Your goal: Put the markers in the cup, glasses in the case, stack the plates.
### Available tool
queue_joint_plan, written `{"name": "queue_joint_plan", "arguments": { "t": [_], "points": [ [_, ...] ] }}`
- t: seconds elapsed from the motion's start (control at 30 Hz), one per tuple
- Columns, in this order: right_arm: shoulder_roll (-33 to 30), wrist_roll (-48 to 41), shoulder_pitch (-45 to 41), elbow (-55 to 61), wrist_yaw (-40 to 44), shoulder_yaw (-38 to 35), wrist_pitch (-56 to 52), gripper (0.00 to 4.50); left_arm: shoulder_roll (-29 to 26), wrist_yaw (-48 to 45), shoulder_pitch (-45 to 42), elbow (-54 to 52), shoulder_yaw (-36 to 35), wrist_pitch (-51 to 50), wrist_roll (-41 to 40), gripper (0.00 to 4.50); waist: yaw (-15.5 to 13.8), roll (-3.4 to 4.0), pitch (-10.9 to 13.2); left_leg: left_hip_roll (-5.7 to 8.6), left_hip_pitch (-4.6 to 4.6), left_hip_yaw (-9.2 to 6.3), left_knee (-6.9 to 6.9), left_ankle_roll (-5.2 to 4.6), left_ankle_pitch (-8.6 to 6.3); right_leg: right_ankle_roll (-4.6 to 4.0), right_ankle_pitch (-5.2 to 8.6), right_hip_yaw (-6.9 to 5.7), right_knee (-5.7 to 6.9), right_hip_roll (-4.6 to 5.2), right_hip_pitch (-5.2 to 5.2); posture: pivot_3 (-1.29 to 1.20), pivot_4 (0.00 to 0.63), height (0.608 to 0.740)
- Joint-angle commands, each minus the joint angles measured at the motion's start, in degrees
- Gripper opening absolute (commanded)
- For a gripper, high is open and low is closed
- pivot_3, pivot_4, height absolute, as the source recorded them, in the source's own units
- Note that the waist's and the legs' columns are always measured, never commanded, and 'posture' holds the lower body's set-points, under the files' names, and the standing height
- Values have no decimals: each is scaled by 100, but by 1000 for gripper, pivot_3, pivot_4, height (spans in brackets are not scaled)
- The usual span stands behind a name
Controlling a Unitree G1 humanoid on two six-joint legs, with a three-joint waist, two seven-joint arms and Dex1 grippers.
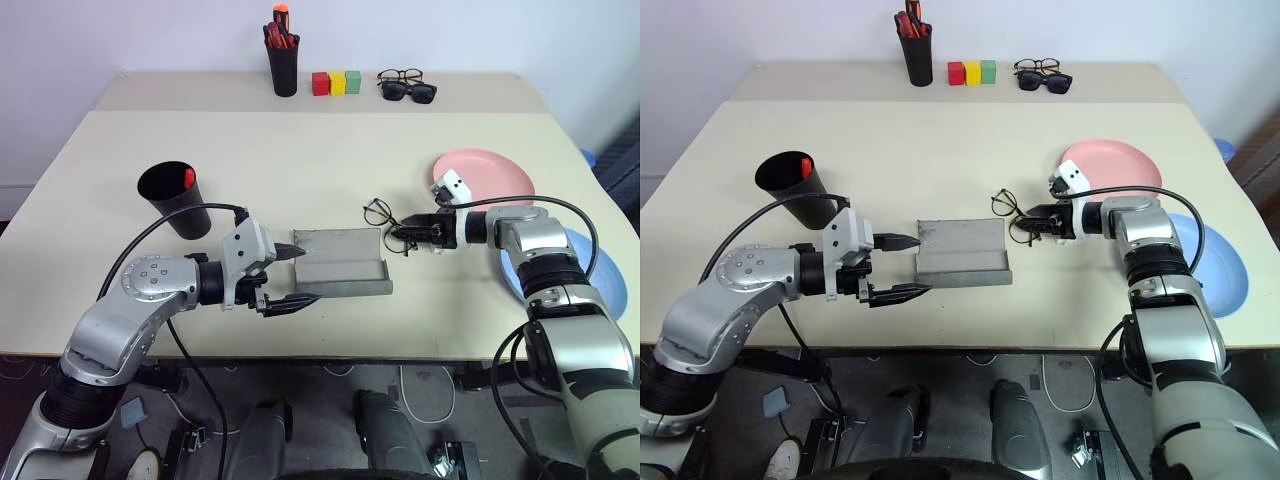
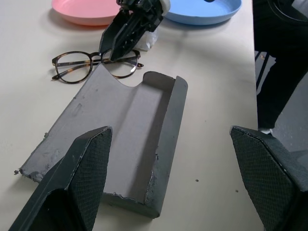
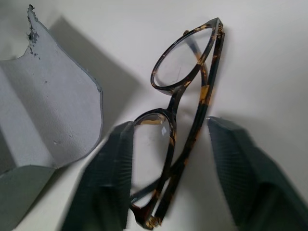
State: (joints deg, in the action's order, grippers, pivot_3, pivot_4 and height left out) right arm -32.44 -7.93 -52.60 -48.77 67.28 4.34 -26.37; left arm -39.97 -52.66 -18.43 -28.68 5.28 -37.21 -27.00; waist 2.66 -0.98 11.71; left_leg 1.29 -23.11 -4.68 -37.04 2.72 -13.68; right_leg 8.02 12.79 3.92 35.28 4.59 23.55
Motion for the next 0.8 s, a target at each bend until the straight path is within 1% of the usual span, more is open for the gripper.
{"name": "queue_joint_plan", "arguments": {
  "t": [0.03, 0.3, 0.4, 0.47, 0.5, 0.67, 0.8],
  "points": [
    [27, 6, -198, 30, -4, -48, -35, 2166, -17, 20, -24, -184, -75, 76, -78, 4019, -2, 0, 0, 0, 0, 0, 0, 0, 0, 0, 0, 0, 0, 0, 0, 0, 150, 740],
    [187, 31, -221, -83, 23, -26, -46, 2166, -46, 66, 25, -233, -122, 52, -102, 4019, 14, 0, 0, 0, 1, 0, 0, 0, 0, 0, 0, 0, 0, -1, 0, 0, 150, 740],
    [215, 28, -272, -125, 50, -43, -72, 1364, -49, 77, 37, -234, -136, 56, -98, 4019, 7, 0, 0, 0, 1, 0, 0, 0, 0, 0, 0, 0, 0, -1, 0, 0, 150, 740],
    [199, 27, -279, -110, 87, -48, -72, 330, -50, 84, 47, -210, -136, 89, -68, 4019, 4, 1, 0, 0, 1, 0, 1, 0, 0, 0, 0, 0, 0, 0, 0, 0, 150, 740],
    [177, 25, -277, -95, 99, -50, -66, 10, -47, 85, 56, -195, -132, 113, -54, 4019, 5, 1, -1, 0, 3, 0, 1, 0, 0, 0, 0, 0, 0, 0, -3, 0, 150, 740],
    [21, 7, -209, 96, 128, -107, -75, 10, 11, 115, 52, -108, -82, 211, 6, 4019, -10, 0, 0, 1, 9, 0, -1, 0, 0, -1, 1, 0, -5, 1, -13, 0, 150, 740],
    [-139, -129, -66, 497, 122, -275, -44, 10, 76, 127, 26, -4, -43, 312, 44, 4019, -17, 1, 0, 1, 9, -1, 2, 0, 0, -1, 0, 0, -3, 0, -10, 0, 150, 740]
  ]
}}
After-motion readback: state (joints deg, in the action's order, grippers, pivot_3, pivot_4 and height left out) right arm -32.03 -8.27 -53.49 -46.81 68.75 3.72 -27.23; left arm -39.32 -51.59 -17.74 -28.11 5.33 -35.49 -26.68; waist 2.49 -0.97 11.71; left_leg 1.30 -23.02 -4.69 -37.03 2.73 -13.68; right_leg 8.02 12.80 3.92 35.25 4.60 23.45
